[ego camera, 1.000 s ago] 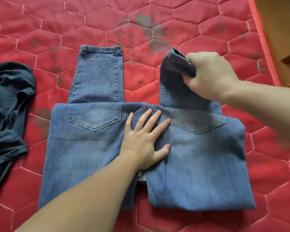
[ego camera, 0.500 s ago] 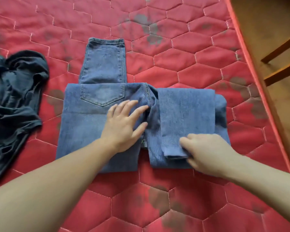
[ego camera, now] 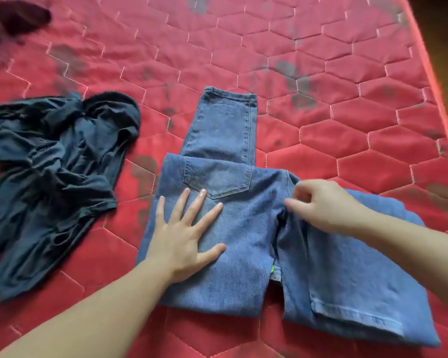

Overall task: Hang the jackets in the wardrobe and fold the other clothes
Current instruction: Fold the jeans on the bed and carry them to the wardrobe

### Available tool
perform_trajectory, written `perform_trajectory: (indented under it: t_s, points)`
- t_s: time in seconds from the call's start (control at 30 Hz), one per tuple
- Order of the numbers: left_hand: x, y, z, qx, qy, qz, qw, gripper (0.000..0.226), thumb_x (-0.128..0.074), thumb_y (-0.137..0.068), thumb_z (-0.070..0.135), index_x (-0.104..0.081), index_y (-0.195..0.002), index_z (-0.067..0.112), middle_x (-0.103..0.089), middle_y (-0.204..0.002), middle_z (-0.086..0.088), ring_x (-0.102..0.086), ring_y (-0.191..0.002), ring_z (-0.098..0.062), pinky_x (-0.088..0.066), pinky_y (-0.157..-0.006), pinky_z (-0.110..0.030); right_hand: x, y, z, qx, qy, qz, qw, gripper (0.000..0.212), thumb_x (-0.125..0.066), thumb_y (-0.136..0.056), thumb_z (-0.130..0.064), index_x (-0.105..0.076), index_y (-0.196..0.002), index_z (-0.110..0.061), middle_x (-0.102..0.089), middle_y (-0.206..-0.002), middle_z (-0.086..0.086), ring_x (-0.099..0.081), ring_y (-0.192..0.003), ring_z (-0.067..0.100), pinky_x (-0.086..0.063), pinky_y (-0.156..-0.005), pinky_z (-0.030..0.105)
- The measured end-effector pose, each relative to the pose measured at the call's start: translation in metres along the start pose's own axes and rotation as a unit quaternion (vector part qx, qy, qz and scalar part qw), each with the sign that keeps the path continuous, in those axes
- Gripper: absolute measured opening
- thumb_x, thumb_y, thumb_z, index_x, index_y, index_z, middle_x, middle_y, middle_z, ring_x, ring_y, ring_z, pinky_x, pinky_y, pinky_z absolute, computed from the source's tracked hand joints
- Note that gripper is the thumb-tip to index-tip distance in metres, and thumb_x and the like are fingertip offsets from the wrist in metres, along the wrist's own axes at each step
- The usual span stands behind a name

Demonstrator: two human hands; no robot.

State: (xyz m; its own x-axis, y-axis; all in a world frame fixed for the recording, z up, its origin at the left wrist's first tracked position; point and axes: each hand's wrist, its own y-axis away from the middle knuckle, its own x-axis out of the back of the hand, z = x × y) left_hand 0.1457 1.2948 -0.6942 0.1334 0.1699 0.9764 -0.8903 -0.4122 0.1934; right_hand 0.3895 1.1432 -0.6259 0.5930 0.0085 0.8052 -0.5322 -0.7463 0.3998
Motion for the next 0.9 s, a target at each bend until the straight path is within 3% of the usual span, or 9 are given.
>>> perform_trajectory:
  t_s: [0.07,0.17,0.27,0.4,0.47,0.53,0.63,0.7,0.9]
  points:
    - [-0.005,-0.001,0.0,-0.012,0.01,0.026,1.0,0.079,-0.038,-0.077,0.076,-0.034,-0.146,0.039,-0.033,-0.156,-0.004,-0.027,-0.144,-0.032,-0.015,-0.11,-0.067,0.001,-0.042,-0.022,0.012,-0.026,0.069,0.997,0.019,-0.059,-0.084,-0.03,-0.056,-0.069,-0.018,-0.061,-0.069,-0.006,-0.056,-0.071,0.02,-0.045,-0.064,0.032]
    - [-0.012,-0.001,-0.005,-0.025,0.039,0.072,0.996,0.078,-0.047,-0.073,0.071,-0.043,-0.143,0.037,-0.039,-0.153,-0.004,-0.031,-0.142,-0.031,-0.021,-0.108,-0.067,0.001,-0.108,-0.05,0.048,-0.002,0.104,0.993,0.005,-0.058,-0.084,-0.024,-0.06,-0.08,-0.021,-0.063,-0.084,0.0,-0.059,-0.085,0.025,-0.048,-0.076,0.035]
    - [-0.017,-0.001,-0.006,-0.031,0.047,0.11,0.992,0.077,-0.051,-0.071,0.068,-0.043,-0.141,0.037,-0.04,-0.152,-0.004,-0.034,-0.141,-0.032,-0.024,-0.107,-0.067,0.005,-0.166,-0.07,0.065,0.065,0.108,0.99,0.035,-0.057,-0.084,-0.027,-0.058,-0.118,-0.018,-0.055,-0.124,0.008,-0.051,-0.115,0.028,-0.044,-0.096,0.041]
    - [-0.021,-0.002,-0.007,-0.04,0.056,0.138,0.988,0.077,-0.054,-0.069,0.067,-0.044,-0.14,0.038,-0.041,-0.151,-0.003,-0.035,-0.14,-0.032,-0.026,-0.107,-0.066,0.015,-0.222,-0.086,0.022,0.162,0.063,0.985,0.075,-0.059,-0.08,-0.03,-0.027,-0.148,-0.022,-0.024,-0.156,0.005,-0.024,-0.142,0.029,-0.03,-0.11,0.048]
    - [-0.023,-0.001,-0.007,-0.041,0.054,0.145,0.987,0.077,-0.055,-0.069,0.066,-0.046,-0.14,0.037,-0.04,-0.151,-0.003,-0.034,-0.14,-0.031,-0.026,-0.107,-0.066,0.022,-0.24,-0.092,-0.006,0.155,0.04,0.987,0.079,-0.058,-0.078,-0.027,-0.025,-0.149,-0.019,-0.031,-0.152,0.009,-0.029,-0.139,0.031,-0.032,-0.106,0.045]
    - [-0.023,0.0,-0.007,-0.041,0.057,0.15,0.986,0.076,-0.056,-0.068,0.065,-0.05,-0.138,0.037,-0.041,-0.151,-0.003,-0.034,-0.141,-0.031,-0.025,-0.108,-0.066,0.03,-0.249,-0.097,-0.013,0.113,0.049,0.992,0.071,-0.058,-0.076,-0.024,-0.036,-0.143,-0.015,-0.047,-0.137,0.012,-0.045,-0.125,0.033,-0.039,-0.094,0.035]
    - [-0.022,0.0,-0.007,-0.043,0.065,0.149,0.986,0.074,-0.056,-0.069,0.064,-0.052,-0.138,0.036,-0.042,-0.15,-0.003,-0.034,-0.141,-0.032,-0.025,-0.108,-0.065,0.043,-0.245,-0.101,0.013,0.042,0.077,0.996,0.045,-0.064,-0.077,-0.021,-0.063,-0.122,-0.017,-0.063,-0.115,0.006,-0.059,-0.1,0.023,-0.041,-0.074,0.02]
    - [-0.024,0.001,-0.006,-0.043,0.065,0.147,0.986,0.074,-0.054,-0.07,0.064,-0.051,-0.138,0.036,-0.042,-0.15,-0.003,-0.034,-0.141,-0.031,-0.024,-0.109,-0.065,0.052,-0.228,-0.101,0.027,0.04,0.07,0.996,0.027,-0.067,-0.076,-0.021,-0.072,-0.102,-0.018,-0.067,-0.096,0.004,-0.059,-0.08,0.02,-0.04,-0.061,0.02]
    - [-0.004,0.007,-0.002,-0.018,0.112,0.112,0.987,0.067,-0.047,-0.074,0.062,-0.059,-0.132,0.029,-0.047,-0.147,-0.002,-0.037,-0.14,-0.028,-0.025,-0.11,-0.062,0.062,-0.131,-0.11,0.075,0.028,0.031,0.996,0.017,-0.056,-0.073,-0.028,-0.061,-0.072,-0.012,-0.058,-0.064,0.002,-0.052,-0.057,0.015,-0.038,-0.048,0.023]
